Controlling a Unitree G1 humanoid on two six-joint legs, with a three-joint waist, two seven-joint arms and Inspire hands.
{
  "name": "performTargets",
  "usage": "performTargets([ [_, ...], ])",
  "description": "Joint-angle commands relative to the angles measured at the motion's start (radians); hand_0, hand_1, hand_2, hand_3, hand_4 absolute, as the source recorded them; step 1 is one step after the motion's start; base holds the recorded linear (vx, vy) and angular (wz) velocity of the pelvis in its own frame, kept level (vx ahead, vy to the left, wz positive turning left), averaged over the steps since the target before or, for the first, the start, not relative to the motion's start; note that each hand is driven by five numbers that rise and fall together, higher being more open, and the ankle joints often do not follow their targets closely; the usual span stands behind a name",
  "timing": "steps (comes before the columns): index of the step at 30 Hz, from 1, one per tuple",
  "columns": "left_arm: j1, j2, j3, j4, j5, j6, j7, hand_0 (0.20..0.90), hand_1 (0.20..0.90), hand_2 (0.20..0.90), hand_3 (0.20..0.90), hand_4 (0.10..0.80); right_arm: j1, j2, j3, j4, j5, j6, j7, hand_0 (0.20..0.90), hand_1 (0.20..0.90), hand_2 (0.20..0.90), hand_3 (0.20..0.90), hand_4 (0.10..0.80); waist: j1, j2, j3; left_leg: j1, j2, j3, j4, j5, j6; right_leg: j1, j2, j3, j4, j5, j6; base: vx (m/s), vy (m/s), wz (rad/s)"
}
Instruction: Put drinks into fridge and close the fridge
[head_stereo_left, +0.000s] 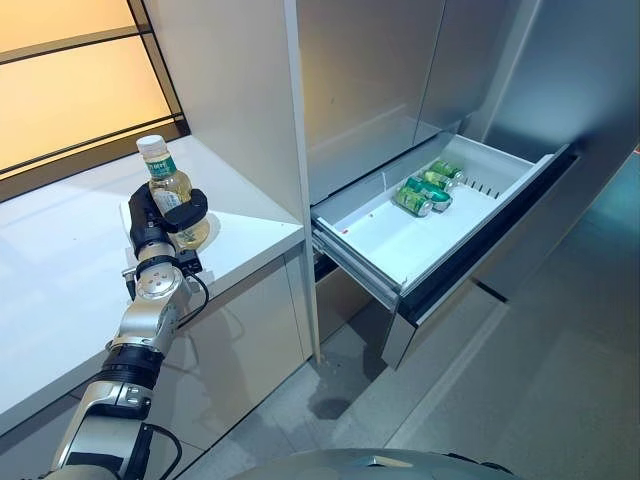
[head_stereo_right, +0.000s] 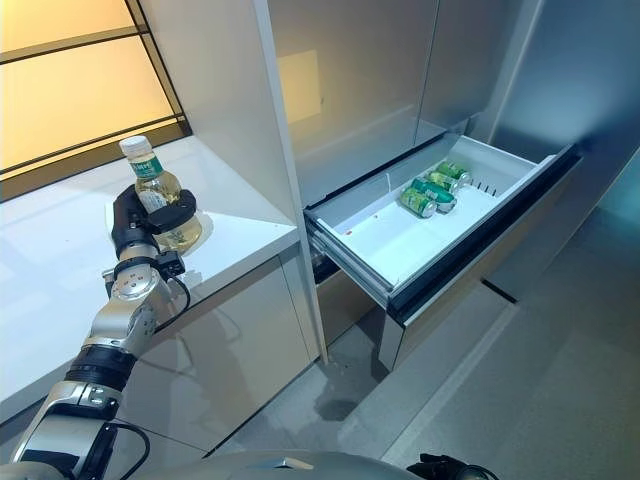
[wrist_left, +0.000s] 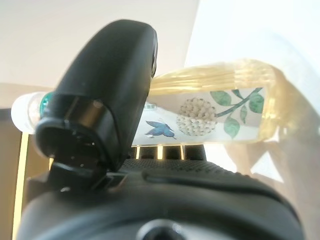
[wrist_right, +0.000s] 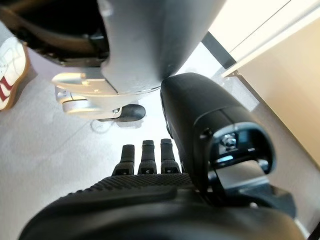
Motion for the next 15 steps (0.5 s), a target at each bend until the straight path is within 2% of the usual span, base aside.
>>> performTargets([
  [1, -0.27, 0.058, 0.022, -0.05, 0.046, -0.154, -0.029, 0.3, 0.3, 0.3, 0.2, 0.1, 0.001, -0.007, 0.142, -0.005, -0.268, -0.059, 0.089, 0.9, 0.9, 0.9, 0.9, 0.8, 0.019, 0.0, -0.025, 0.009, -0.052, -0.033, 0.009, -0.111, 0.035, -0.063, -0.014, -0.015, 0.023, 0.025, 0.081, -0.02, -0.033, 0.0],
  [8, -0.253, 0.068, -0.024, -0.199, 0.055, -0.11, -0.052, 0.3, 0.3, 0.3, 0.2, 0.1, -0.06, -0.05, 0.34, -0.199, -0.448, -0.1, 0.177, 0.9, 0.9, 0.9, 0.9, 0.8, 0.057, -0.009, -0.013, 0.001, -0.054, -0.065, 0.011, -0.106, 0.031, -0.059, -0.021, -0.04, 0.025, 0.02, 0.079, -0.027, -0.018, 0.03],
  [15, -0.239, 0.059, -0.065, -0.326, 0.049, -0.123, -0.093, 0.3, 0.3, 0.3, 0.2, 0.1, -0.145, -0.082, 0.452, -0.401, -0.54, -0.083, 0.245, 0.9, 0.9, 0.9, 0.9, 0.8, 0.098, -0.015, -0.007, -0.008, -0.061, -0.093, 0.009, -0.098, 0.029, -0.051, -0.028, -0.067, 0.018, 0.022, 0.078, -0.017, 0.0, 0.09],
])
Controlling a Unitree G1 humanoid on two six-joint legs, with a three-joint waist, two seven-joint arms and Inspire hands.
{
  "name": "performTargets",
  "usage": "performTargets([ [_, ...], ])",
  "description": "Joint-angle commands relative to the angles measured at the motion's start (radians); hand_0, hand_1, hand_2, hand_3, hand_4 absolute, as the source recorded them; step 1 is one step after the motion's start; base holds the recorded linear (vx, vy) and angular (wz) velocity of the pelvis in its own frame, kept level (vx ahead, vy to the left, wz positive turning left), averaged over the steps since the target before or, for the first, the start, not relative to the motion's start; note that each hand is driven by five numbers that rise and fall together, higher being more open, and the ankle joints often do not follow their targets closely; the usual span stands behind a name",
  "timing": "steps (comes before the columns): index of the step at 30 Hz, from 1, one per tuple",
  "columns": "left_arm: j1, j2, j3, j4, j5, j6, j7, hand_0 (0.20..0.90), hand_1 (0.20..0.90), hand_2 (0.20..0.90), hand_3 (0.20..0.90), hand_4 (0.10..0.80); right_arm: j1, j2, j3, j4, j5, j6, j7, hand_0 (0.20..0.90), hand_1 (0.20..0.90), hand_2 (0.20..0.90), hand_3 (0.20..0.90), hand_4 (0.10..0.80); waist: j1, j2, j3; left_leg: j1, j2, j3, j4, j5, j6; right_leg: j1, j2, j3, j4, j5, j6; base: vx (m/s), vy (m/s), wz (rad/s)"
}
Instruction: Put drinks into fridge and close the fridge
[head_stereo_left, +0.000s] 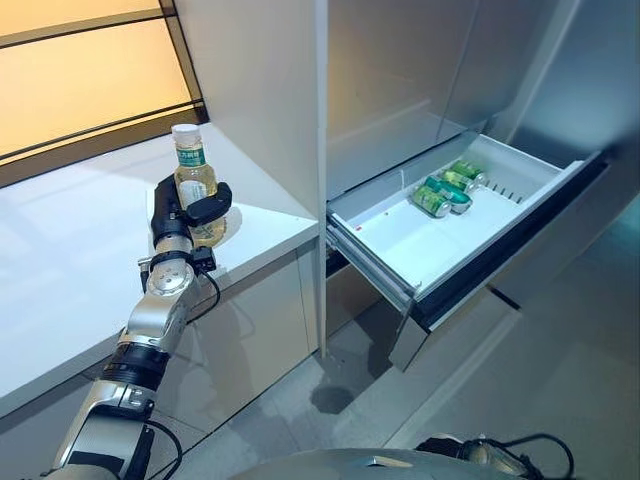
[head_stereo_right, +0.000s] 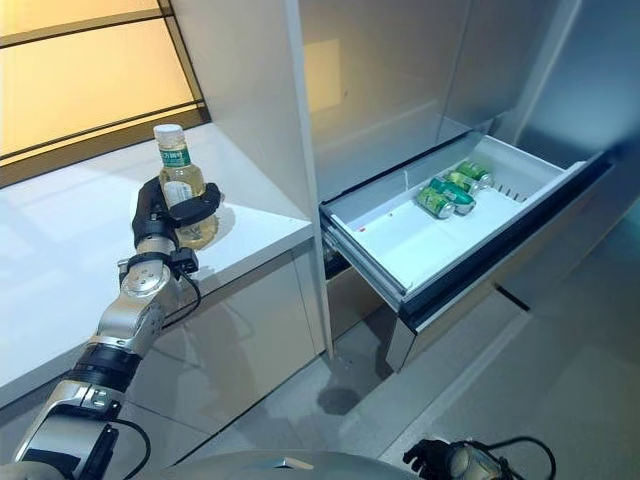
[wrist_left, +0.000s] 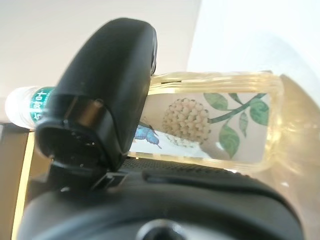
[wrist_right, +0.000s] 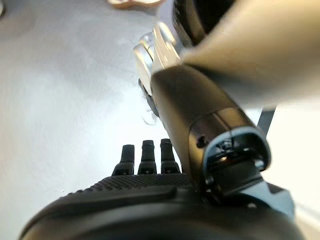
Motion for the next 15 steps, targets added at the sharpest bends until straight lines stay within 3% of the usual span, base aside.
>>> performTargets([
  [1, -0.241, 0.061, -0.006, -0.185, 0.044, -0.145, -0.026, 0.3, 0.3, 0.3, 0.2, 0.1, -0.094, 0.044, 0.024, -0.126, 0.008, -0.041, 0.052, 0.9, 0.9, 0.9, 0.9, 0.8, 0.024, 0.011, -0.032, 0.011, -0.059, -0.063, 0.006, -0.103, 0.029, -0.048, -0.027, -0.031, 0.018, 0.021, 0.078, -0.013, -0.001, 0.16],
  [7, -0.237, 0.055, -0.023, -0.301, -0.01, -0.192, -0.057, 0.3, 0.3, 0.3, 0.2, 0.1, -0.167, 0.037, 0.047, -0.28, 0.014, -0.038, 0.044, 0.9, 0.9, 0.9, 0.9, 0.8, 0.043, 0.004, -0.027, 0.005, -0.064, -0.081, 0.005, -0.097, 0.028, -0.048, -0.029, -0.04, 0.018, 0.023, 0.076, -0.02, 0.0, 0.11],
  [15, -0.206, 0.022, -0.034, -0.408, -0.197, -0.264, -0.153, 0.3, 0.3, 0.3, 0.2, 0.1, -0.233, -0.004, 0.034, -0.485, 0.061, -0.035, 0.045, 0.9, 0.9, 0.9, 0.9, 0.8, 0.046, 0.001, -0.021, 0.003, -0.068, -0.086, 0.004, -0.091, 0.028, -0.05, -0.032, -0.043, 0.019, 0.03, 0.076, -0.031, 0.009, 0.04],
])
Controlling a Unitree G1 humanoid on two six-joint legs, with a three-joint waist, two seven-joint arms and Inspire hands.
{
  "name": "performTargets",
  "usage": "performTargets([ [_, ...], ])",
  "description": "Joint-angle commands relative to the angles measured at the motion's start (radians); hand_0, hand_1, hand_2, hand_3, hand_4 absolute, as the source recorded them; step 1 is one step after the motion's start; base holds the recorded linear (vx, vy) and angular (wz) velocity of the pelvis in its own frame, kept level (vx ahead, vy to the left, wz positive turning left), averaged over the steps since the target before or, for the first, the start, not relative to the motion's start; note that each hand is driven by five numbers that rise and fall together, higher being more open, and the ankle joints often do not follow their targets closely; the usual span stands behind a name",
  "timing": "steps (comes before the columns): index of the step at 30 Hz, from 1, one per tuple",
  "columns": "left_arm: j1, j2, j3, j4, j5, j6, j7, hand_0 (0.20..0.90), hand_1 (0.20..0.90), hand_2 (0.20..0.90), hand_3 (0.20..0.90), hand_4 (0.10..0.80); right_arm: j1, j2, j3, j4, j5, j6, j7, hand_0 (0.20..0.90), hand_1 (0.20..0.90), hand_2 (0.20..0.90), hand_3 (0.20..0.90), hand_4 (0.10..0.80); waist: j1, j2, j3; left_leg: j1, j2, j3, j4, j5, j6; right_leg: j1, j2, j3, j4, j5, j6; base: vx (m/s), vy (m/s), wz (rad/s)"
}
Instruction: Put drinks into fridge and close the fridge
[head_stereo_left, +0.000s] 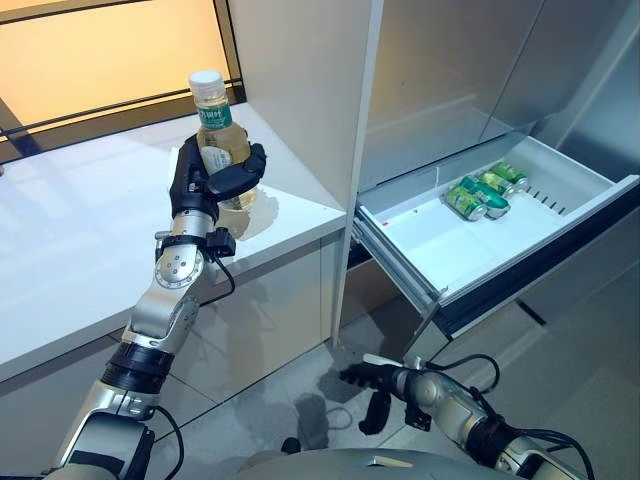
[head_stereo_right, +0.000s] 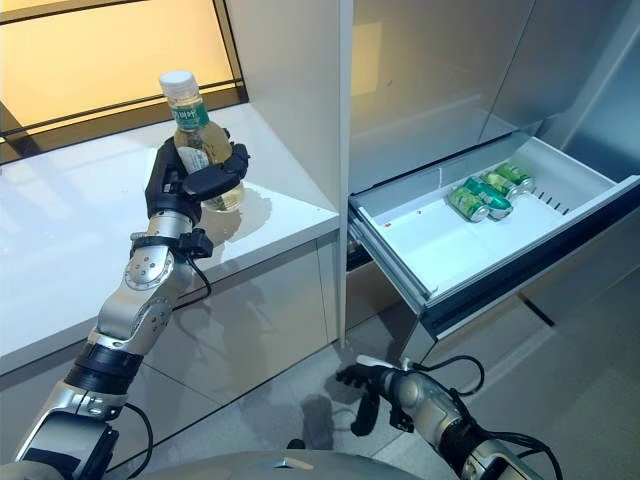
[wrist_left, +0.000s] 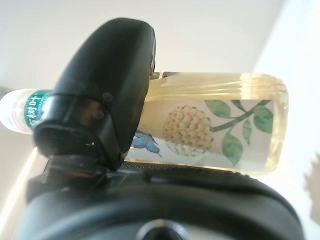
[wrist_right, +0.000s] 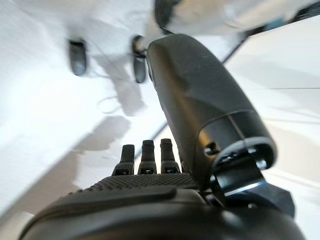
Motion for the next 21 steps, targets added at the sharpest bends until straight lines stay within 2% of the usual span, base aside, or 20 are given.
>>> performTargets([
  [1, -0.202, 0.012, 0.005, -0.149, -0.078, -0.227, -0.071, 0.3, 0.3, 0.3, 0.2, 0.1, -0.094, -0.043, -0.01, -0.134, 0.069, -0.055, 0.002, 0.9, 0.9, 0.9, 0.9, 0.8, -0.003, -0.004, -0.05, 0.017, -0.058, -0.047, 0.002, -0.094, 0.028, -0.05, -0.028, -0.007, 0.023, 0.039, 0.074, -0.057, 0.023, 0.01],
  [2, -0.191, 0.008, 0.009, -0.152, -0.096, -0.237, -0.093, 0.3, 0.3, 0.3, 0.2, 0.1, -0.091, -0.05, -0.016, -0.143, 0.082, -0.08, 0.0, 0.9, 0.9, 0.9, 0.9, 0.8, -0.003, -0.003, -0.05, 0.015, -0.058, -0.048, 0.002, -0.092, 0.029, -0.052, -0.027, -0.006, 0.024, 0.04, 0.073, -0.066, 0.021, 0.02],
  [4, -0.138, 0.005, 0.029, -0.151, -0.16, -0.29, -0.179, 0.3, 0.3, 0.3, 0.2, 0.1, -0.013, -0.056, -0.036, -0.096, 0.075, -0.242, -0.059, 0.9, 0.9, 0.9, 0.9, 0.8, -0.006, 0.006, -0.048, 0.01, -0.057, -0.045, 0.001, -0.092, 0.033, -0.059, -0.026, -0.003, 0.027, 0.041, 0.077, -0.048, 0.031, 0.01],
  [5, -0.14, 0.01, 0.037, -0.162, -0.189, -0.282, -0.194, 0.3, 0.3, 0.3, 0.2, 0.1, -0.003, -0.051, -0.035, -0.113, 0.091, -0.253, -0.064, 0.9, 0.9, 0.9, 0.9, 0.8, -0.008, 0.008, -0.046, 0.011, -0.057, -0.041, 0.001, -0.093, 0.034, -0.057, -0.028, -0.003, 0.025, 0.04, 0.078, -0.033, 0.033, 0.0],
  [8, -0.14, 0.02, 0.047, -0.195, -0.257, -0.268, -0.215, 0.3, 0.3, 0.3, 0.2, 0.1, 0.022, -0.049, -0.044, -0.209, 0.139, -0.244, -0.051, 0.9, 0.9, 0.9, 0.9, 0.8, -0.012, 0.012, -0.044, 0.018, -0.057, -0.037, 0.002, -0.104, 0.037, -0.048, -0.029, -0.004, 0.02, 0.033, 0.081, 0.0, 0.0, 0.0],
  [11, -0.13, 0.024, 0.051, -0.224, -0.311, -0.281, -0.249, 0.3, 0.3, 0.3, 0.2, 0.1, 0.032, -0.063, -0.063, -0.36, 0.226, -0.228, 0.011, 0.9, 0.9, 0.9, 0.9, 0.8, -0.018, 0.012, -0.037, 0.018, -0.057, -0.032, 0.001, -0.092, 0.036, -0.052, -0.03, -0.003, 0.023, 0.043, 0.083, -0.039, 0.011, 0.0],
  [15, -0.084, 0.017, 0.067, -0.242, -0.354, -0.297, -0.322, 0.3, 0.3, 0.3, 0.2, 0.1, 0.018, -0.088, -0.141, -0.502, 0.406, -0.233, 0.146, 0.9, 0.9, 0.9, 0.9, 0.8, -0.019, 0.009, -0.031, 0.024, -0.056, -0.031, 0.001, -0.089, 0.035, -0.048, -0.03, -0.002, 0.024, 0.048, 0.083, -0.013, 0.003, 0.0],
  [21, -0.005, -0.007, 0.101, -0.267, -0.335, -0.316, -0.408, 0.3, 0.3, 0.3, 0.2, 0.1, -0.009, -0.115, -0.27, -0.643, 0.63, -0.232, 0.263, 0.9, 0.9, 0.9, 0.9, 0.8, -0.02, 0.006, -0.032, 0.03, -0.053, -0.026, 0.001, -0.088, 0.035, -0.046, -0.031, -0.002, 0.026, 0.05, 0.082, 0.0, 0.0, 0.0],
])
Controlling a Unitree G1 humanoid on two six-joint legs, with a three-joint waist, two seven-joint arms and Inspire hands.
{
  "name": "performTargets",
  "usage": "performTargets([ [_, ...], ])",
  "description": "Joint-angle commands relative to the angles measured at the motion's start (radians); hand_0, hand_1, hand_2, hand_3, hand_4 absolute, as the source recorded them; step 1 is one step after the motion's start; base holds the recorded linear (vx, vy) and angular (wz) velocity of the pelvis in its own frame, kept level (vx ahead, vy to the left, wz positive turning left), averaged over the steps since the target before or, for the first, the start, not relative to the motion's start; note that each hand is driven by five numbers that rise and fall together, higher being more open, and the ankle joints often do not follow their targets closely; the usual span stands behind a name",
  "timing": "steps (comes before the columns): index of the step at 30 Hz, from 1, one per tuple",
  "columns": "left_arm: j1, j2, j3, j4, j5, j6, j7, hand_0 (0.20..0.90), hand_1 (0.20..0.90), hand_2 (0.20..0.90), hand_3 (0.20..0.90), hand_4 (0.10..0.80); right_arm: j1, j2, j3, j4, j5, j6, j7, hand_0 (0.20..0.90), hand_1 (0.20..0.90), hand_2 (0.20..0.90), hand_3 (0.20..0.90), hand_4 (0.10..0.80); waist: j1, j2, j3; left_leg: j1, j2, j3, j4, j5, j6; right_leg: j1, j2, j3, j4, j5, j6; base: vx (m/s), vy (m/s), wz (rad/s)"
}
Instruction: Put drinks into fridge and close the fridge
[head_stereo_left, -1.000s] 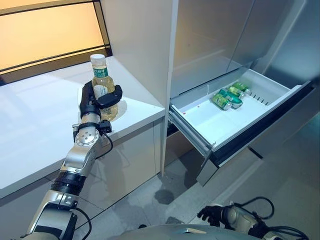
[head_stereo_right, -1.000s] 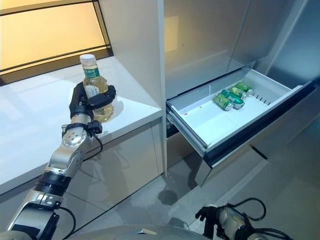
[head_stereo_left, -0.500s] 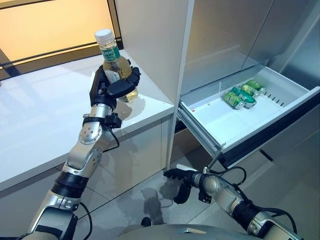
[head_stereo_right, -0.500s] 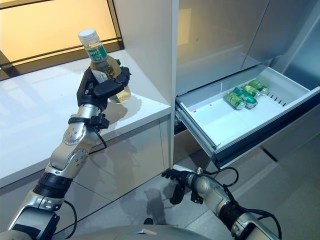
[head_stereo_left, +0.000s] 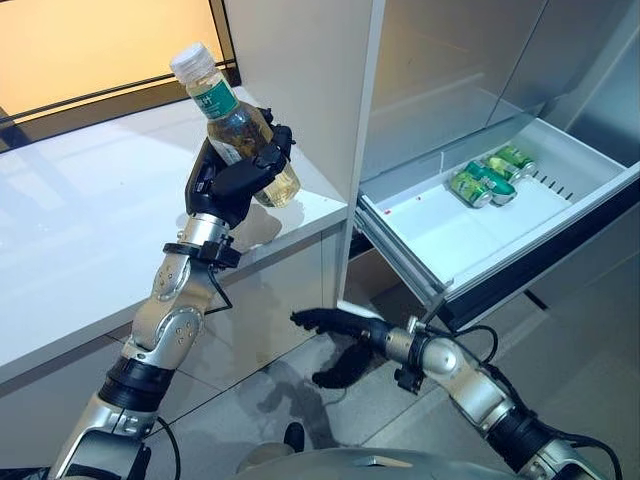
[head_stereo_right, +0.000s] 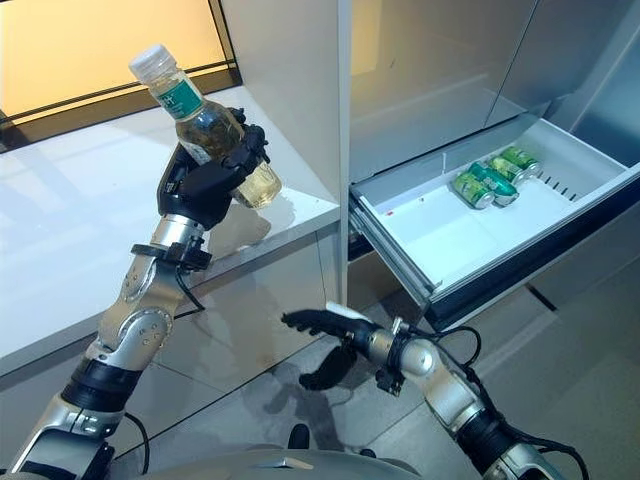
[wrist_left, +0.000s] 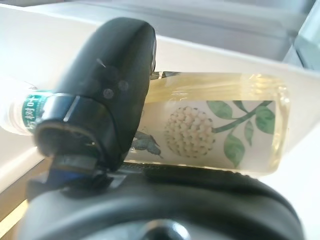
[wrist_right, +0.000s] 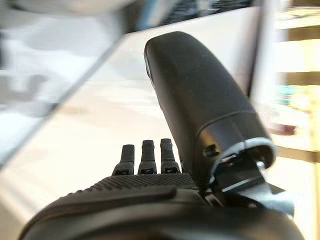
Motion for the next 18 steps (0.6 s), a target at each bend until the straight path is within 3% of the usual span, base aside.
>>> performTargets([
  [1, -0.091, -0.014, 0.127, -0.142, 0.009, -0.198, -0.122, 0.3, 0.3, 0.3, 0.2, 0.1, -0.093, 0.002, -0.103, -0.165, 0.251, -0.097, 0.098, 0.9, 0.9, 0.9, 0.9, 0.8, -0.013, -0.001, -0.082, 0.04, -0.048, -0.023, 0.001, -0.091, 0.032, -0.04, -0.026, 0.001, 0.026, 0.051, 0.075, 0.0, 0.0, 0.0],
  [9, -0.049, -0.004, 0.179, -0.137, 0.074, -0.197, -0.192, 0.3, 0.3, 0.3, 0.2, 0.1, -0.11, -0.005, -0.242, -0.266, 0.432, -0.103, 0.129, 0.9, 0.9, 0.9, 0.9, 0.8, -0.017, -0.004, -0.094, 0.042, -0.047, -0.017, 0.001, -0.095, 0.034, -0.041, -0.026, 0.003, 0.024, 0.054, 0.076, 0.0, 0.0, 0.0],
  [18, -0.042, 0.035, 0.203, -0.129, 0.105, -0.195, -0.252, 0.3, 0.3, 0.3, 0.2, 0.1, -0.117, -0.039, -0.345, -0.313, 0.474, -0.089, 0.064, 0.9, 0.9, 0.9, 0.9, 0.8, -0.029, -0.005, -0.103, 0.039, -0.044, -0.005, 0.001, -0.097, 0.033, -0.048, -0.025, 0.007, 0.022, 0.056, 0.077, -0.002, 0.0, -0.01],
])
